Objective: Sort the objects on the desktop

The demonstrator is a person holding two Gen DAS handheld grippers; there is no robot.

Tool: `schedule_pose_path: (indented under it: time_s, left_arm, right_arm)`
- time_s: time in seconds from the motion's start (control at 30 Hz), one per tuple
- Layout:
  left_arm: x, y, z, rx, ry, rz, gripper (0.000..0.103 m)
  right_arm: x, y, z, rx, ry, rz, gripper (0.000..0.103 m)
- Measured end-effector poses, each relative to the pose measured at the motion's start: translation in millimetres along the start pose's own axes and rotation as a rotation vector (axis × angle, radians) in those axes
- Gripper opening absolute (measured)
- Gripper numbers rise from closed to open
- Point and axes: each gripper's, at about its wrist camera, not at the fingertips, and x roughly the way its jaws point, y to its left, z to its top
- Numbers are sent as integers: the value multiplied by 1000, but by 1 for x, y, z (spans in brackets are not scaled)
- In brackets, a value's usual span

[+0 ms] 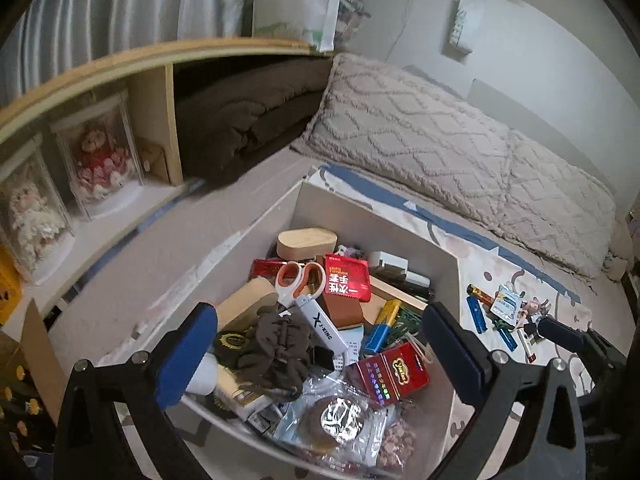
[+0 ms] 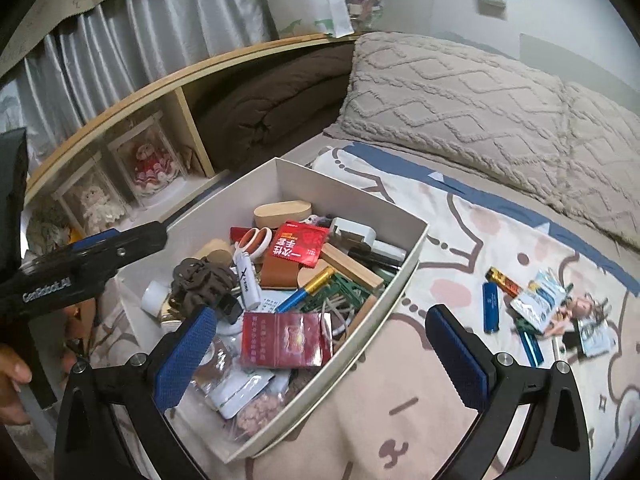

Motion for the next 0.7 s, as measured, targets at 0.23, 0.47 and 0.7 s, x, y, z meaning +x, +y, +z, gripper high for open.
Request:
schedule_pose_path:
  time_s: [0.23, 0.47, 0.7]
  left_arm:
    - [-41, -3, -11, 20, -57, 7, 103]
    - [-73, -13, -32, 70, -95, -6, 103]
    - [-104, -18, -52, 77, -126, -6, 103]
  right_arm:
    - [-37, 4, -10, 4, -53, -19, 103]
    - [-68, 9, -29, -12, -102, -35, 103]
    - [-100, 15, -50, -31, -135, -53, 103]
